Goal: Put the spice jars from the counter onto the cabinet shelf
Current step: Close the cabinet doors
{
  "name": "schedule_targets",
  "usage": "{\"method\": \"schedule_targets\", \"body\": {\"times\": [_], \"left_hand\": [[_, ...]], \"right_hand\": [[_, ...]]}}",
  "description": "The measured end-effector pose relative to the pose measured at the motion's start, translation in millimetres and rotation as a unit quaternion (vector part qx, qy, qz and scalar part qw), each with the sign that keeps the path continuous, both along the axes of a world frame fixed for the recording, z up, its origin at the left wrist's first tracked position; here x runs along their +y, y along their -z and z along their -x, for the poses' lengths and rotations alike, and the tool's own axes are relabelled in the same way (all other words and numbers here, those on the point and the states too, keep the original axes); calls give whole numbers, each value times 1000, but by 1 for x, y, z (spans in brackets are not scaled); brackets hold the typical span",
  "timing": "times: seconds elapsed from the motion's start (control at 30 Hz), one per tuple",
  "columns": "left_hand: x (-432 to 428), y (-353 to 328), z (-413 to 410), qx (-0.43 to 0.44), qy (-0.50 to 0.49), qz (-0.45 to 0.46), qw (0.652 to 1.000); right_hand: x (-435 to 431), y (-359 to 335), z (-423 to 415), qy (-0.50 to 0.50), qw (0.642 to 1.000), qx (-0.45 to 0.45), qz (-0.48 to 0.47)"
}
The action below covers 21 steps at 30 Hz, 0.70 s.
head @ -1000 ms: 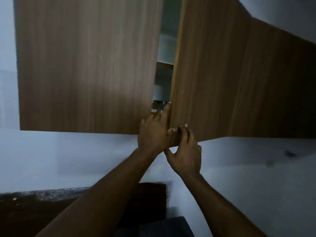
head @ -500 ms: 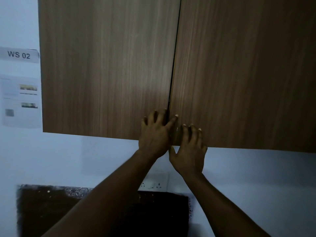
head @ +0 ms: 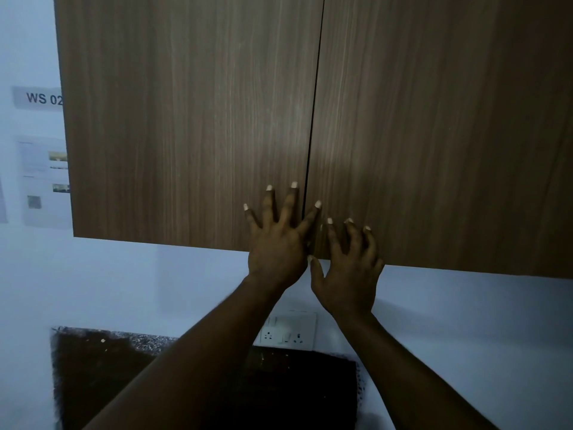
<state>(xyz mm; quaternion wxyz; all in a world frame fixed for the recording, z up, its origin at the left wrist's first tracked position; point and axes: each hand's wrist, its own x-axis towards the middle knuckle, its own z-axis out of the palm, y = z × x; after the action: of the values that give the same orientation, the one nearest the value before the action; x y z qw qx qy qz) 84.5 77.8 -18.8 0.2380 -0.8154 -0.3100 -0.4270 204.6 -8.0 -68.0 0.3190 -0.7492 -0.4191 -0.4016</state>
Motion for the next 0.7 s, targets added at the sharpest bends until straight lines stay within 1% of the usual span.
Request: {"method": "schedule_targets", "body": {"times": [0.17,0.37,0.57,0.7], "left_hand": [[1,1,0,-2,-6,-9,1000],[-4,4,-2,7,-16,14,1000],[-11,11,4,35,-20,44,998],[-12,17,16,65,-26,58,996]], "right_hand": [[6,5,-7,3,1000,-16,-13],[0,2,-11,-15,1000,-21,3],[-16,-1,-13,-18,998,-37,51],[-24,-6,-8,-14,996,-16,89]]}}
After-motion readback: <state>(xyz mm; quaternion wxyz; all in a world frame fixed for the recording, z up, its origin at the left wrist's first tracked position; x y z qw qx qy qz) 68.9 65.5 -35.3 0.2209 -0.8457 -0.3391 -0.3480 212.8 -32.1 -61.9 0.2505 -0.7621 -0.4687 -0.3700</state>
